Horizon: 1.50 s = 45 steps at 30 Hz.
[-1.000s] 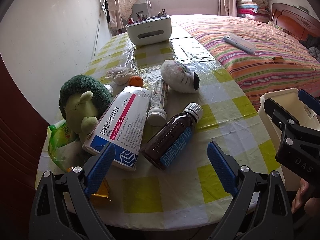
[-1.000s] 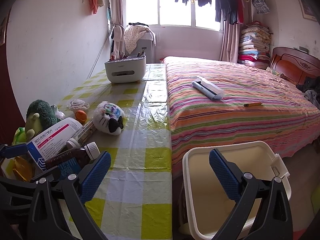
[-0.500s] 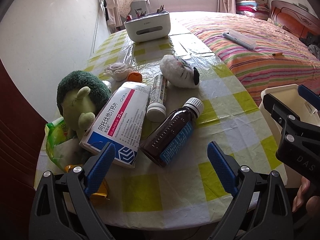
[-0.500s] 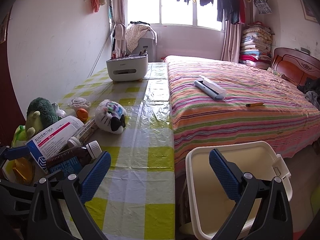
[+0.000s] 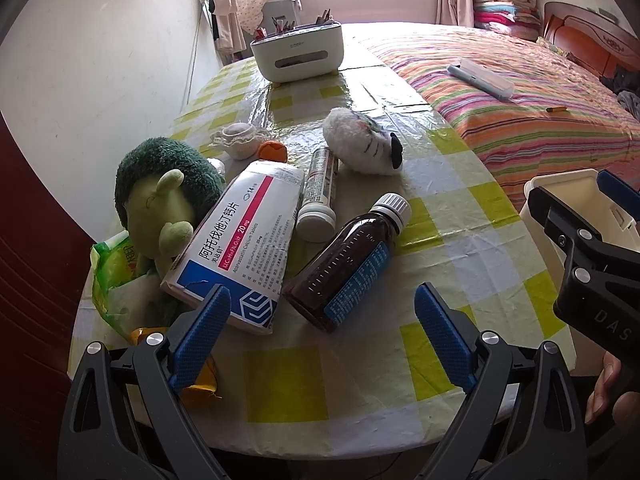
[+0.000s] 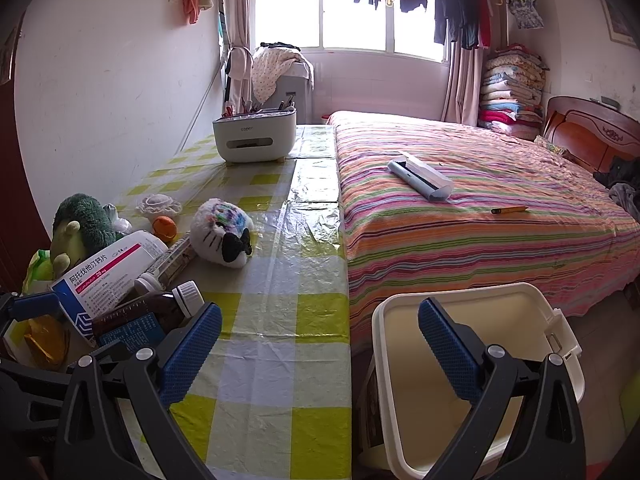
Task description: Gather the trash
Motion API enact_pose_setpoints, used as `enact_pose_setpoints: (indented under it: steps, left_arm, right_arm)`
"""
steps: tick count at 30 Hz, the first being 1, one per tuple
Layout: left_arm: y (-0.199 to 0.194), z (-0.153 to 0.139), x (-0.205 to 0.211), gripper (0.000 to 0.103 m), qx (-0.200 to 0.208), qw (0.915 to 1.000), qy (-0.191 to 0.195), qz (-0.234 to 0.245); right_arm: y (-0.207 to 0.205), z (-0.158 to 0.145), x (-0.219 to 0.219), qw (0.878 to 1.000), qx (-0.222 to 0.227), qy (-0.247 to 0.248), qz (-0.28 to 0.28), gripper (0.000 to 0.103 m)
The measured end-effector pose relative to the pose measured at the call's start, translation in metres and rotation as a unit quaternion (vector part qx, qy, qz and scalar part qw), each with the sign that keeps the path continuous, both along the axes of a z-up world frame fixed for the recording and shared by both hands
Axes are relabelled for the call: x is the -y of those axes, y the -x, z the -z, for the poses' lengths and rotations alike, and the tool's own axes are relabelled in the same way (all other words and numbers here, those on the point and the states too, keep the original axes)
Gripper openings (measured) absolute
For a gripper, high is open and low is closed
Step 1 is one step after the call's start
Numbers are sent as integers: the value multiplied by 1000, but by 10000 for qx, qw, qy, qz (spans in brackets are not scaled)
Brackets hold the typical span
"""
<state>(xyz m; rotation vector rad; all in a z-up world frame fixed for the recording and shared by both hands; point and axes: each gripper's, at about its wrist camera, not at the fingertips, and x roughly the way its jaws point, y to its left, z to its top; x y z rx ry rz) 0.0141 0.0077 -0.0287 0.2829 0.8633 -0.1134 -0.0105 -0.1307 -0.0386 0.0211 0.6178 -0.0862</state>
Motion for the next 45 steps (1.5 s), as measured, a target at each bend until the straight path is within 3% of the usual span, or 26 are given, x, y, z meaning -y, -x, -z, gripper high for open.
enact_pose_setpoints:
  steps: [12,21,35,45]
  left_arm:
    - [10,-9,-6,92,60,9998,-196,-10]
    - [19,-15,-36,92,-11,9999,19,-168]
    - [21,-13,-106,92,-407,9967,629,-308]
    - [11,1,-146,92,-774,9886,1149,-594]
  right_arm:
    - [-2,0,-5,9999,-23,-64,-82,96]
    - [-5,0,-16,9996,-68,-161,-242,96]
    - [-17,2,-50,9961,-214,-550,-660,96]
    - [-35,16,-82,9899,-721,-853,-867,96]
